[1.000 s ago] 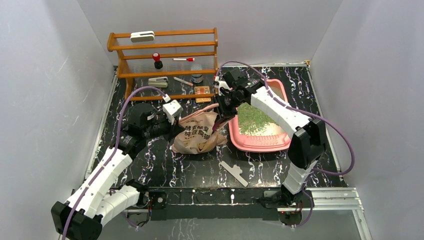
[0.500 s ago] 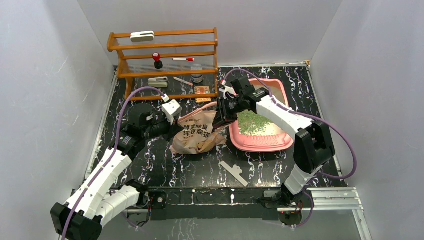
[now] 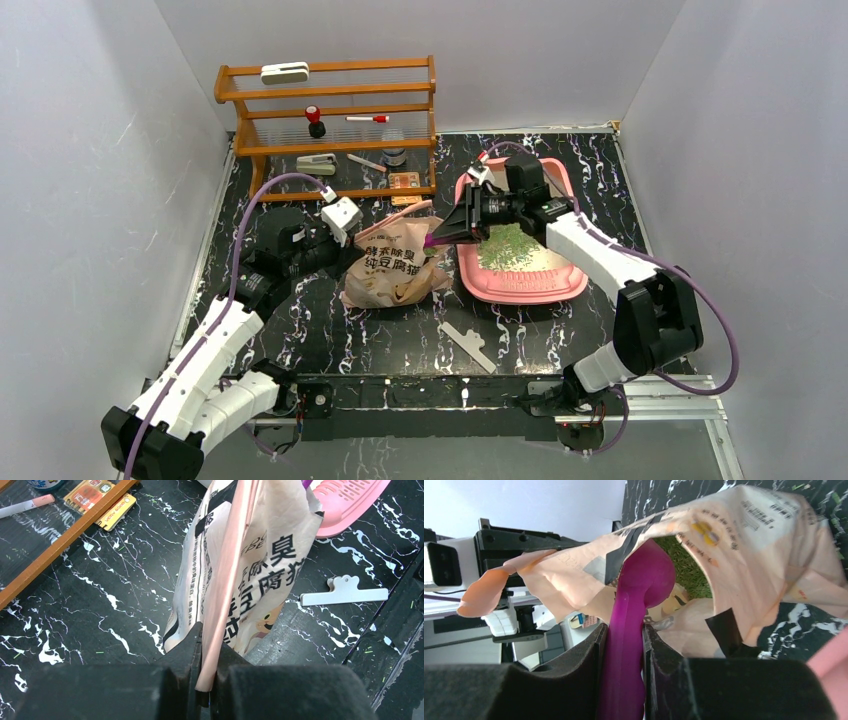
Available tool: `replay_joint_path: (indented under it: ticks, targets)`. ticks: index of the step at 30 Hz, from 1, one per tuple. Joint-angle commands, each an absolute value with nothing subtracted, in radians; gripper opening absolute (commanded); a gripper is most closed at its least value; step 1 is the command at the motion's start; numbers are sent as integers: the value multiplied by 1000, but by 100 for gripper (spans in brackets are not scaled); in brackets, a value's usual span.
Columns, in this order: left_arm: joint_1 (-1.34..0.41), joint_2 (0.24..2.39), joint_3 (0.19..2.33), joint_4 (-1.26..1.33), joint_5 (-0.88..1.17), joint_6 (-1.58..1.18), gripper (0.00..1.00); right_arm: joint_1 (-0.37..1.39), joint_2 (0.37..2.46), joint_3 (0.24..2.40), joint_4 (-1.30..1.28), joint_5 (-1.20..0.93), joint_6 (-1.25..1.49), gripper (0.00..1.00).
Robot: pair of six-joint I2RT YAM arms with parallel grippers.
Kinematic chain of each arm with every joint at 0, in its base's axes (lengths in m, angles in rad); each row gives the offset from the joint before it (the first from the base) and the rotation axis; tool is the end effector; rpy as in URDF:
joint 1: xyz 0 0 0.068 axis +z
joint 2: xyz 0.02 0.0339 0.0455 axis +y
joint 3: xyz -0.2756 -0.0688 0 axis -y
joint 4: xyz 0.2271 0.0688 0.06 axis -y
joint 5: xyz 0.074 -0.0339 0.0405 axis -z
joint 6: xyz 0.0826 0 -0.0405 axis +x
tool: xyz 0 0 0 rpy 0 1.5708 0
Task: Fill the litter box with clean litter
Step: 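Scoop the cat litter from the cat litter bag.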
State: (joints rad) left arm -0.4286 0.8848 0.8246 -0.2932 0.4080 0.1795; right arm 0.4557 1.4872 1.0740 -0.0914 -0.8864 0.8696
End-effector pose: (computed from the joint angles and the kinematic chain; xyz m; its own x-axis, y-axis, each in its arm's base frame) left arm 0.1831 -0.1197 0.3211 -0.1812 0.2630 -0.9476 0.7647 0.6436 0.0324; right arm 0.2767 0.2069 0.2909 -0.9580 0.0684 -0.2785 -0.2407 0.3362 0.9105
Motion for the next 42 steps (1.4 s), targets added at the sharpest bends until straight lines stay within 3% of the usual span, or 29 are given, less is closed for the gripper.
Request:
replay_joint_path:
  ticks: [1, 7, 20, 29, 42]
  targets:
    - [-430, 842, 834, -229, 450, 203, 0, 404, 1455, 1202, -309, -862, 697, 0]
    - [-430, 848, 842, -232, 469, 210, 0, 406, 1532, 1384, -739, -658, 423, 0]
    - [-430, 860, 855, -243, 457, 244, 0, 565, 1755, 1702, -1028, -370, 294, 0]
    - [-430, 880, 849, -227, 476, 221, 0, 682, 1841, 1667, -889, -451, 341, 0]
    - [-430, 892, 854, -217, 475, 219, 0, 520, 1614, 1300, -221, -938, 695, 0]
